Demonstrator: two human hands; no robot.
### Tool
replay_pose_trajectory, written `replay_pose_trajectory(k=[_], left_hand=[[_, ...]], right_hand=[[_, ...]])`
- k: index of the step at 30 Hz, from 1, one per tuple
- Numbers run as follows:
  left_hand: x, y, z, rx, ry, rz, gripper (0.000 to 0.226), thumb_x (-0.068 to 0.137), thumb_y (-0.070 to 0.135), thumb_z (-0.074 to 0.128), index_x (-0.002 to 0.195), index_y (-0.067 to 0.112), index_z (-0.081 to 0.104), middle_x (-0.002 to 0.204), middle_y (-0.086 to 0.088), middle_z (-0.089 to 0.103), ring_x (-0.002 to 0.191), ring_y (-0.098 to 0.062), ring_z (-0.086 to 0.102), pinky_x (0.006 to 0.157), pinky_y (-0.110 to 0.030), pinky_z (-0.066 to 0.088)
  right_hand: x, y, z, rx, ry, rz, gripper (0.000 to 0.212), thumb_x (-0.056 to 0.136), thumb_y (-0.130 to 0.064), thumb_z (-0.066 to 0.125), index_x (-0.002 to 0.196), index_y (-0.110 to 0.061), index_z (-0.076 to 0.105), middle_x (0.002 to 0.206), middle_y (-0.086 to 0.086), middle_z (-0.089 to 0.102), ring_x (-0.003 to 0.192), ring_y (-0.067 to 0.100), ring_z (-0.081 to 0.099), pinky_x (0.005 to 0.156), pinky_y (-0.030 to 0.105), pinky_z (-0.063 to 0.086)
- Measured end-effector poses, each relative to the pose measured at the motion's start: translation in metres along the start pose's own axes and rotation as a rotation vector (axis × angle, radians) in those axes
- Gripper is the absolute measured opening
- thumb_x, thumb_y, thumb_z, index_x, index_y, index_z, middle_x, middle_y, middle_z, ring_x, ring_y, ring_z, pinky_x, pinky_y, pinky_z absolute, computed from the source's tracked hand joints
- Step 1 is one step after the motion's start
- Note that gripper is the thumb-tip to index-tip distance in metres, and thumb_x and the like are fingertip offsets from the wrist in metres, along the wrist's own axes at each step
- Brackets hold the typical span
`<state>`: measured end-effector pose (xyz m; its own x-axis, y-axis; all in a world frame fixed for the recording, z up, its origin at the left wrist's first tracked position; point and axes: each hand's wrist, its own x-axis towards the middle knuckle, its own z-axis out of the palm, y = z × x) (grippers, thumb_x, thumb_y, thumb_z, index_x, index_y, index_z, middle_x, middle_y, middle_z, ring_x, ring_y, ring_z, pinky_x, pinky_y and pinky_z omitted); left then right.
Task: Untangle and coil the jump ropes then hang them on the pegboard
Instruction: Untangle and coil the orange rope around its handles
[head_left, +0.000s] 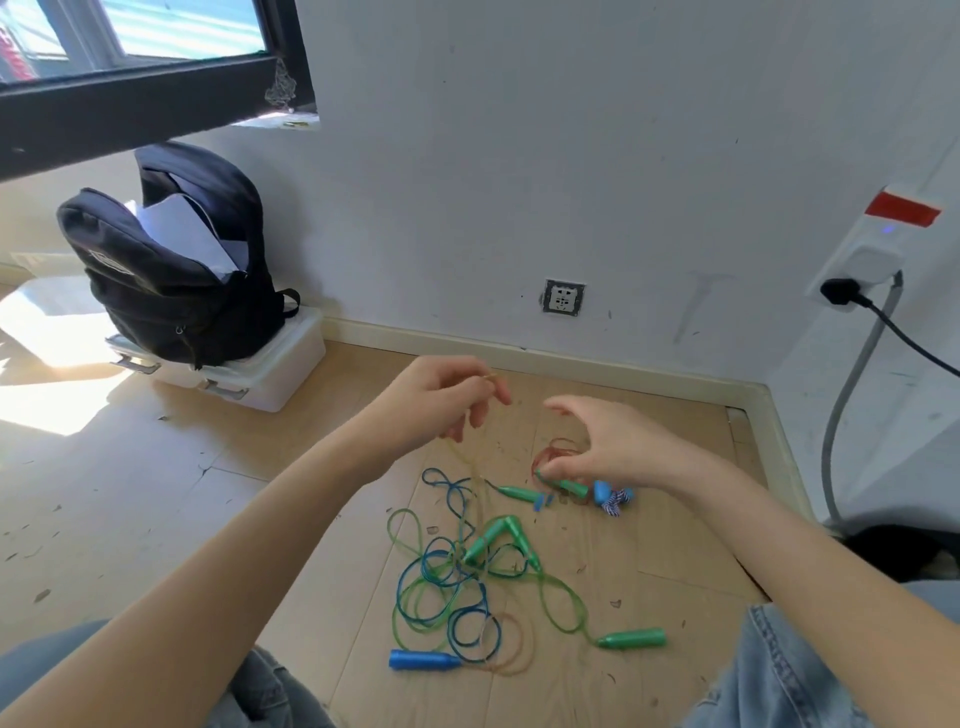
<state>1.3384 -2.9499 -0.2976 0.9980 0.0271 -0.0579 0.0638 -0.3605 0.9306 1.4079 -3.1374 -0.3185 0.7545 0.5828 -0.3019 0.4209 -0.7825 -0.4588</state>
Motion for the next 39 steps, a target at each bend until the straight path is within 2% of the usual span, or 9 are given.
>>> replay_pose_trajectory(k=[3,6,11,14,17,20,25,30,39], left_hand=[[-0.006,0.008,0.008,-0.044,-0.15,0.05,0.024,0.092,0.016,0.05,0.078,0.018,0.069,0.056,0.005,0.048,0.047,-0.008,0.039,0.047,-0.014,0.037],[-0.006,0.005,0.003,0.033,-0.094,-0.025,0.01,0.091,0.021,0.056,0.09,0.021,0.065,0.063,0.005,0.049,0.046,-0.006,0.036,0.041,-0.016,0.03],[-0.01,-0.011,0.018,-0.105,-0.264,-0.091,0.045,0.081,0.021,0.068,0.119,0.037,0.051,0.101,0.014,0.06,0.065,-0.003,0.058,0.044,-0.015,0.036],[-0.006,-0.017,0.027,-0.267,-0.406,-0.194,0.04,0.087,0.016,0.061,0.123,0.029,0.05,0.111,0.012,0.065,0.061,-0.008,0.061,0.038,-0.012,0.029],[-0.005,-0.028,0.025,0.144,-0.534,-0.401,0.016,0.092,0.015,0.05,0.108,0.016,0.056,0.103,0.003,0.067,0.05,-0.006,0.058,0.036,-0.012,0.028],[-0.011,-0.045,0.022,0.621,-0.655,-0.571,0.017,0.094,0.01,0.038,0.096,0.011,0.055,0.095,-0.004,0.063,0.044,-0.005,0.058,0.037,-0.017,0.028],[-0.003,-0.041,0.006,0.555,-0.334,-0.447,0.025,0.097,0.013,0.038,0.095,0.007,0.062,0.073,0.0,0.057,0.041,-0.006,0.048,0.032,-0.014,0.028],[-0.006,-0.023,0.021,0.358,-0.428,-0.318,0.023,0.096,0.013,0.041,0.096,0.008,0.063,0.07,0.004,0.054,0.037,0.0,0.045,0.034,-0.013,0.03],[-0.005,-0.029,0.015,0.273,-0.423,-0.303,0.017,0.095,0.019,0.048,0.084,0.015,0.061,0.072,0.007,0.061,0.043,-0.001,0.052,0.036,-0.012,0.03]], right_hand=[[-0.005,-0.014,0.002,0.527,-0.201,-0.216,0.042,0.083,-0.017,0.068,0.122,-0.011,0.052,0.111,0.002,0.063,0.066,0.006,0.065,0.054,0.021,0.05],[-0.008,-0.021,-0.005,0.746,-0.031,-0.258,0.009,0.09,-0.004,0.056,0.095,0.002,0.061,0.07,0.01,0.063,0.053,0.009,0.06,0.05,0.018,0.046],[-0.012,-0.021,-0.015,1.08,-0.048,-0.409,0.015,0.09,-0.009,0.051,0.094,0.0,0.064,0.081,0.01,0.07,0.076,0.019,0.067,0.07,0.025,0.055],[-0.009,-0.022,-0.009,1.149,0.019,-0.388,0.018,0.088,-0.016,0.054,0.088,-0.003,0.067,0.094,0.014,0.071,0.093,0.026,0.068,0.081,0.03,0.055],[0.001,-0.013,-0.011,1.002,0.379,-0.21,0.017,0.089,-0.012,0.056,0.078,-0.015,0.068,0.089,0.003,0.072,0.098,0.027,0.065,0.094,0.036,0.05],[0.009,0.005,-0.01,0.534,0.627,-0.053,0.017,0.093,-0.016,0.053,0.083,-0.017,0.066,0.09,-0.005,0.068,0.093,0.025,0.063,0.078,0.001,0.041],[0.011,0.019,0.005,-0.008,0.199,0.063,0.063,0.087,-0.012,0.06,0.142,-0.016,0.031,0.148,0.003,0.033,0.128,0.019,0.041,0.09,0.018,0.033],[0.002,-0.009,0.026,0.375,-0.372,-0.233,0.054,0.081,-0.016,0.07,0.124,-0.034,0.044,0.127,-0.014,0.05,0.079,-0.001,0.065,0.064,0.016,0.051],[-0.002,-0.009,-0.001,0.547,-0.019,-0.137,0.013,0.083,-0.025,0.068,0.072,-0.019,0.069,0.055,-0.01,0.056,0.049,0.005,0.045,0.051,0.014,0.037]])
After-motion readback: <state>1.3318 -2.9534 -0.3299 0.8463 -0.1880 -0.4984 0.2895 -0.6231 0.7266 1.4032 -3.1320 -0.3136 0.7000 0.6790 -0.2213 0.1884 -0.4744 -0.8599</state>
